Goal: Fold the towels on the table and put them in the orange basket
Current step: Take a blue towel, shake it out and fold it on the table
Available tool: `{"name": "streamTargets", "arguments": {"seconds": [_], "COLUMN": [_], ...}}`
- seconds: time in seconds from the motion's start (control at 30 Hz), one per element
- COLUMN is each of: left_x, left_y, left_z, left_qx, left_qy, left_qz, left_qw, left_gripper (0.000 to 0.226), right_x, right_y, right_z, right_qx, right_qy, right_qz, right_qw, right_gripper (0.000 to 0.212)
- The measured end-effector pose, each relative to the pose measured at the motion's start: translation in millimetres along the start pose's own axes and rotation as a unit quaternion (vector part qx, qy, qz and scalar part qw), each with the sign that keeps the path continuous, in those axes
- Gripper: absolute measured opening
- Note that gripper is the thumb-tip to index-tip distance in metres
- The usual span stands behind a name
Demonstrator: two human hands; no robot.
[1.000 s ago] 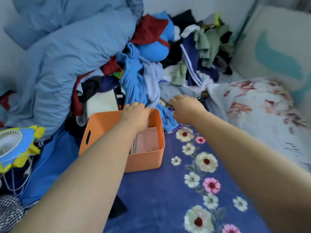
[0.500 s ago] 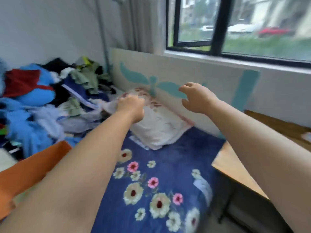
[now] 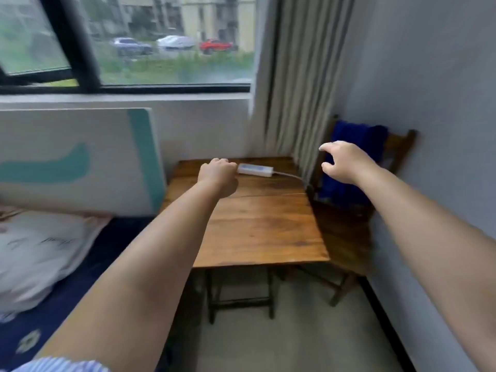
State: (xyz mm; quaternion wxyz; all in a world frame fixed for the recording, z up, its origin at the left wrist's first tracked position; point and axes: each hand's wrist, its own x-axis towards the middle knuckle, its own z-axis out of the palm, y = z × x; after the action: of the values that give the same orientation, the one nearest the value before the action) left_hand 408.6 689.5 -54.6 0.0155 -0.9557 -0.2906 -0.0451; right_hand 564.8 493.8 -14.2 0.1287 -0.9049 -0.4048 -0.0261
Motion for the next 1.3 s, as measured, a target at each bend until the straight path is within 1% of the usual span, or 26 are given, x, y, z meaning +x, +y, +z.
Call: {"name": "streamTargets", "arguments": {"seconds": [0.1,0.17,0.23,0.27,0.37,0.5,0.6,0.8,0.97,1.1,1.2,1.3], "left_x": [40.9,78.8,90.5,110.6,155.4,211.8,271.5,380.9,443.1,483.0,517.1,553.1], "left_y": [78.7,140.1,157.3,177.1,205.1,226.1,240.7,274.5,295.0,310.3,323.4,342.0], "left_z": [7.7,9.3,12.7,13.6,16.5,21.4,22.1,33.5,58.0,90.5,117.6,140.0], "left_qx": [-0.007,-0.021,-0.014,-0.010,-0.002,0.006,-0.012,-0.075,-0.119,-0.162,-0.205,-0.244], "left_qy": [-0.003,0.006,-0.007,-0.004,-0.006,-0.018,-0.013,-0.041,-0.080,-0.112,-0.149,-0.172], "left_qz": [0.056,0.095,0.114,0.130,0.139,0.152,0.156,0.168,0.157,0.119,0.065,0.004], "left_qw": [0.998,0.995,0.993,0.991,0.990,0.988,0.988,0.982,0.977,0.973,0.965,0.955], "left_gripper": [0.031,0.033,0.032,0.032,0.033,0.034,0.032,0.035,0.039,0.040,0.040,0.035], "right_x": [-1.6,5.9,7.5,15.9,42.3,85.1,133.0,228.5,292.0,348.7,393.6,433.7], "right_y": [81.0,142.8,164.4,186.8,227.6,260.7,285.5,331.9,363.2,391.3,412.5,438.5], "right_z": [-13.6,-28.5,-28.6,-34.9,-39.9,-37.2,-35.9,-22.3,13.7,40.6,64.0,86.5], "right_qx": [-0.002,-0.010,0.005,0.008,0.023,0.051,0.073,0.069,0.053,0.043,0.012,-0.023], "right_qy": [-0.005,0.011,0.006,0.013,0.024,0.030,0.039,0.003,-0.060,-0.072,-0.067,-0.083], "right_qz": [0.053,0.087,0.104,0.114,0.132,0.140,0.153,0.162,0.160,0.140,0.096,0.038], "right_qw": [0.999,0.996,0.995,0.993,0.991,0.988,0.985,0.984,0.984,0.987,0.993,0.996], "right_gripper": [0.046,0.046,0.045,0.045,0.044,0.042,0.039,0.037,0.040,0.040,0.038,0.040]}}
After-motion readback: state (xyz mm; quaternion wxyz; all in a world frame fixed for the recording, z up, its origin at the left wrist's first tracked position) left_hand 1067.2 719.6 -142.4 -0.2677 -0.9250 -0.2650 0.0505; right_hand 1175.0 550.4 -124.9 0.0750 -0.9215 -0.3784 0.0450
